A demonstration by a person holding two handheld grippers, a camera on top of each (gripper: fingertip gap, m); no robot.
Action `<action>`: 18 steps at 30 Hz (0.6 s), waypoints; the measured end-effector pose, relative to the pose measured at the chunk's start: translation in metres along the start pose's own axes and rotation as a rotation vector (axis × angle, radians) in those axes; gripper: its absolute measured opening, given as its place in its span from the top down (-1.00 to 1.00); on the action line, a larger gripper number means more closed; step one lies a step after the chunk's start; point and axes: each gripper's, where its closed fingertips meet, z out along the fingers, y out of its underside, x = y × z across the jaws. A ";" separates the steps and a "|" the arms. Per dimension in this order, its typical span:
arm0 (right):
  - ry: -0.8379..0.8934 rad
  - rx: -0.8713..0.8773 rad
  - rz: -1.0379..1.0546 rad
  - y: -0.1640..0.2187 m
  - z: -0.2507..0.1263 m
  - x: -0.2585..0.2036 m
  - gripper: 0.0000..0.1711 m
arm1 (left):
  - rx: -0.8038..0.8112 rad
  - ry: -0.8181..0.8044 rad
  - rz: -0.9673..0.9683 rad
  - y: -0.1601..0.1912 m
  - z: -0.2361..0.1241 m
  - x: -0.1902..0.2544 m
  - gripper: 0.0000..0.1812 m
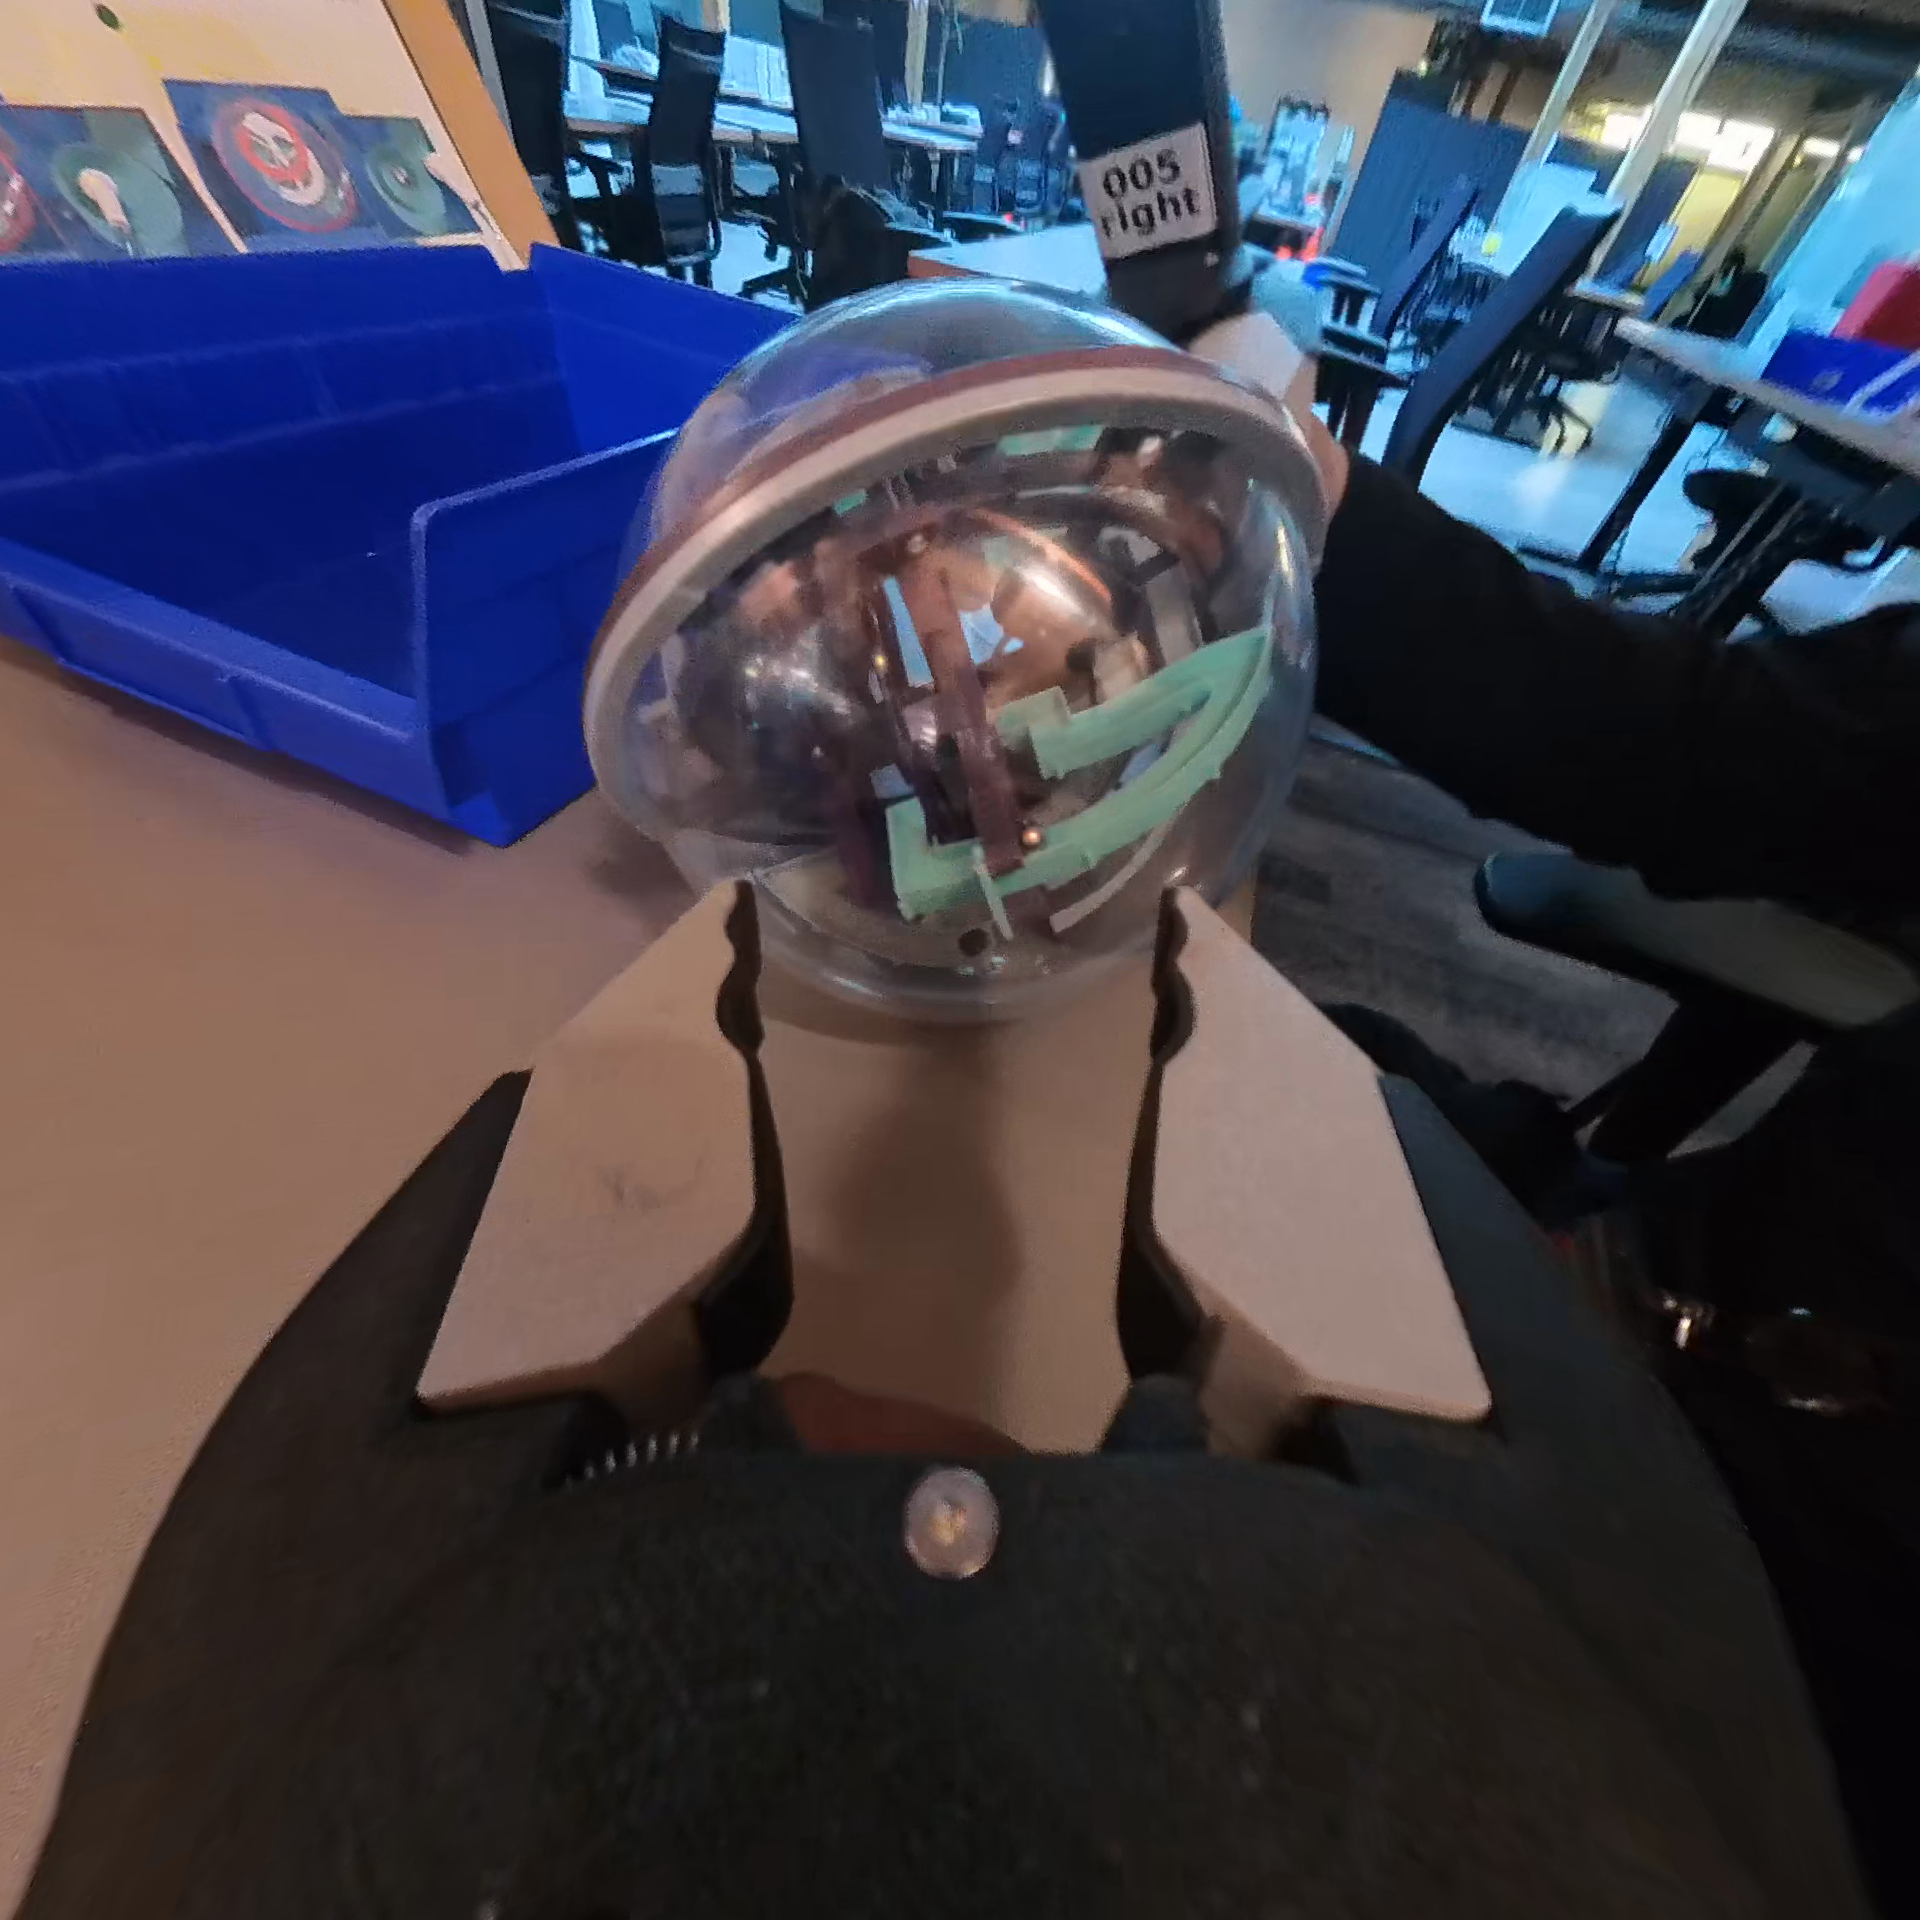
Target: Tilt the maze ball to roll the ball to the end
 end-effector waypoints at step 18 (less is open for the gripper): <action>0.042 -0.005 -0.129 0.017 0.009 -0.007 -0.58 | -0.156 -0.109 0.235 0.013 0.017 0.004 -0.13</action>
